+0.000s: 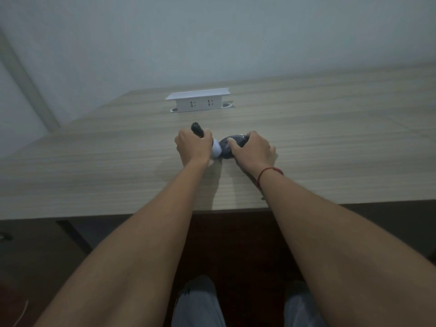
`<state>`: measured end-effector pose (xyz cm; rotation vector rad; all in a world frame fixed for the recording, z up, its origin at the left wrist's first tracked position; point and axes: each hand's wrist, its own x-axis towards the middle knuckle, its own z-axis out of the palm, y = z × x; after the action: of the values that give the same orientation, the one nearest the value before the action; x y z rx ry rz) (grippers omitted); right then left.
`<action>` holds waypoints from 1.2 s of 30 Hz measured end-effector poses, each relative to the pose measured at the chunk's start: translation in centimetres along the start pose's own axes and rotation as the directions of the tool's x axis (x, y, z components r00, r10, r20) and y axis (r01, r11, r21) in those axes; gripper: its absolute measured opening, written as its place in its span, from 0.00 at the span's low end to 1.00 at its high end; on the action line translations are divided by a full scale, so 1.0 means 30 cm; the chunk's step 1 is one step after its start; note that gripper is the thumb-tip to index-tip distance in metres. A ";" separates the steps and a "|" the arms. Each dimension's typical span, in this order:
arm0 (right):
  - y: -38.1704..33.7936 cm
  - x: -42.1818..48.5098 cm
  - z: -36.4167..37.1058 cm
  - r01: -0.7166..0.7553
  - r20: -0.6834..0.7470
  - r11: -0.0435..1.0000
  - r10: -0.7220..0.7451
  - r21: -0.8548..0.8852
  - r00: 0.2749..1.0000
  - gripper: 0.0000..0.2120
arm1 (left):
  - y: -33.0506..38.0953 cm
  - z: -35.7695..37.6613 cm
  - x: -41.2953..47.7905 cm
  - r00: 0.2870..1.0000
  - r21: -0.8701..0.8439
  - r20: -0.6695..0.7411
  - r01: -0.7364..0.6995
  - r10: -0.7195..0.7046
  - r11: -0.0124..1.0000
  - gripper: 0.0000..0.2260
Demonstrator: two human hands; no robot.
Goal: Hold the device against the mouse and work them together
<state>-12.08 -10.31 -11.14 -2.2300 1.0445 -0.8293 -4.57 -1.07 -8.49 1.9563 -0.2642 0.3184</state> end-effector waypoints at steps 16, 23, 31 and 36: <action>-0.007 -0.009 -0.015 -0.012 0.016 0.999 0.011 0.045 1.000 0.23 | 0.005 0.000 0.019 0.998 0.038 0.041 -0.045 0.043 0.998 0.15; -0.005 -0.007 -0.014 -0.023 0.001 0.998 0.023 0.066 1.000 0.20 | -0.026 0.017 -0.025 1.000 -0.042 -0.011 0.017 -0.018 0.999 0.13; -0.001 -0.005 -0.015 -0.027 -0.009 0.997 0.028 0.075 1.000 0.19 | -0.024 0.027 -0.024 0.996 -0.061 0.029 -0.088 0.090 0.994 0.14; -0.002 0.001 -0.016 -0.032 -0.002 0.997 0.033 0.076 0.999 0.20 | 0.009 -0.005 0.025 0.986 -0.085 0.041 -0.155 0.159 0.984 0.13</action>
<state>-12.38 -10.39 -10.76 -2.1435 1.0307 -0.8449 -3.97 -1.06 -7.95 1.8681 -0.4573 0.3579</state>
